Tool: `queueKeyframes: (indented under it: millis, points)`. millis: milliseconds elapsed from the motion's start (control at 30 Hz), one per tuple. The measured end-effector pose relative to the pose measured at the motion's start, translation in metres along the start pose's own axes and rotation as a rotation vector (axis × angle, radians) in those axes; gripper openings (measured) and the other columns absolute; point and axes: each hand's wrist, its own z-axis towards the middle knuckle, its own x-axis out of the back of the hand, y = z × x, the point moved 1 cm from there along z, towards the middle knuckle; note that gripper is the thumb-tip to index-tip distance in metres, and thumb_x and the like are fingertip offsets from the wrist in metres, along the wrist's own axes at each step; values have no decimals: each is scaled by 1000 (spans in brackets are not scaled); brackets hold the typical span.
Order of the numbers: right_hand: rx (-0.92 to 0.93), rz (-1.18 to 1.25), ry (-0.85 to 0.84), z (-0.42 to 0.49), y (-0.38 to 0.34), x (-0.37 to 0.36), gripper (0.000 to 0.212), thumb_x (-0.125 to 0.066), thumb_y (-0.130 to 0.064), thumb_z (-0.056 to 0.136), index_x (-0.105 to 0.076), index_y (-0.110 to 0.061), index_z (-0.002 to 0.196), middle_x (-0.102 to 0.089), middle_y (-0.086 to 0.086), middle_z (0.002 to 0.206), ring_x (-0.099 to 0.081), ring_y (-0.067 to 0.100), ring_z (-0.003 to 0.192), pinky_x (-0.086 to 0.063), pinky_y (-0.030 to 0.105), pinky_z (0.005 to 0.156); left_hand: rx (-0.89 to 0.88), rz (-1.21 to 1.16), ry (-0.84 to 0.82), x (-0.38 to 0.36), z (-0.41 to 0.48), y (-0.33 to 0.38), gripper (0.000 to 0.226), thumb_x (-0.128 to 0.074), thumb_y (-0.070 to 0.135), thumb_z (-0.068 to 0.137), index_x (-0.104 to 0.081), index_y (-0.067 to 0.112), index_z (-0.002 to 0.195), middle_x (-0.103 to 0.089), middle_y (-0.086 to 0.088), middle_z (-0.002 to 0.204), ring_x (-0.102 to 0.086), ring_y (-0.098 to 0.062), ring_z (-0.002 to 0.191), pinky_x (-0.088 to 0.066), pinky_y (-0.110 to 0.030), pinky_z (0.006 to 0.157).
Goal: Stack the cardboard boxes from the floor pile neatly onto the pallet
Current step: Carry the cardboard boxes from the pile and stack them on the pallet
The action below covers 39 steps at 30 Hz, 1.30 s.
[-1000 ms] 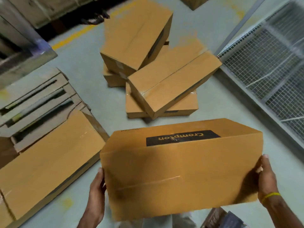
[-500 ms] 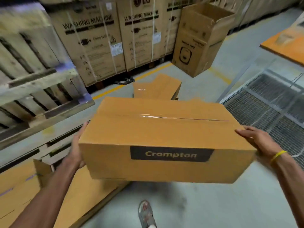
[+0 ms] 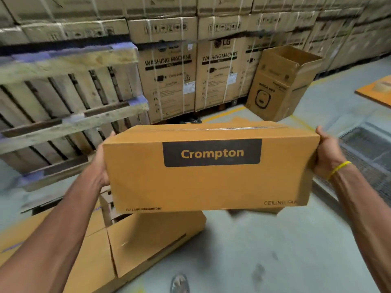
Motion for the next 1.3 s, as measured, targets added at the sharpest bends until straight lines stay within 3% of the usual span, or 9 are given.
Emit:
queueKeyframes:
  millis: [100,200,300,467,633,900,1067,1200,1300]
  points:
    - [11,-1,-23,-12,12,-48,54,-42,-59,98,-70,-19,75,-71,0,68,-69,19,65,-56,37,84,9,-12,-14,31,-3,16,63,-49,72,96,-78,22,70,-72,1,66,-69,-20,59,-56,-30,63]
    - [-25,-64,-15,-11,18,-101,55,-43,-53,98,-66,-19,62,-65,-2,60,-65,18,59,-53,35,82,-2,-1,39,74,14,27,70,-46,70,99,-80,22,60,-72,1,65,-70,-19,55,-56,-29,62]
    - [-40,-98,-29,-9,32,-156,58,-42,-48,101,-66,-18,58,-62,-5,53,-62,14,51,-53,27,63,38,-1,118,110,36,40,64,-50,72,96,-81,23,68,-73,0,71,-71,-20,60,-55,-36,70]
    - [-48,-115,-70,-1,65,-229,45,-44,-58,96,-68,-23,80,-67,-3,66,-64,18,65,-50,33,75,20,6,170,159,71,63,62,-51,69,97,-79,24,64,-73,1,67,-71,-20,59,-54,-36,67]
    - [-44,-103,-98,17,82,-271,39,-52,-63,88,-62,-26,81,-66,-6,69,-64,16,68,-47,34,80,26,-6,176,183,110,82,59,-48,63,101,-80,23,73,-74,-2,72,-72,-22,62,-59,-31,59]
    - [-6,-107,-112,53,70,-309,28,-59,-54,81,-60,-27,79,-59,-8,67,-58,14,64,-44,29,71,-38,-19,157,190,152,98,56,-49,65,100,-82,24,82,-76,-3,82,-71,-25,76,-57,-40,80]
    - [-35,-74,-104,98,75,-327,17,-59,-41,75,-59,-25,69,-54,-8,68,-54,14,62,-40,26,62,-47,-2,182,194,173,100,46,-52,61,100,-82,26,95,-77,-5,94,-73,-25,82,-57,-37,76]
    - [-135,-82,-106,143,95,-350,28,-52,-27,79,-54,-21,52,-54,-7,65,-52,15,62,-41,22,59,-12,9,257,199,196,94,37,-54,46,103,-80,25,87,-77,3,81,-72,-17,73,-56,-30,68]
    - [-206,-170,-179,188,126,-372,35,-46,-14,82,-53,-20,49,-58,-6,68,-58,16,68,-46,19,57,38,101,296,212,226,76,31,-53,45,105,-74,22,108,-79,2,87,-74,-14,81,-57,-35,83]
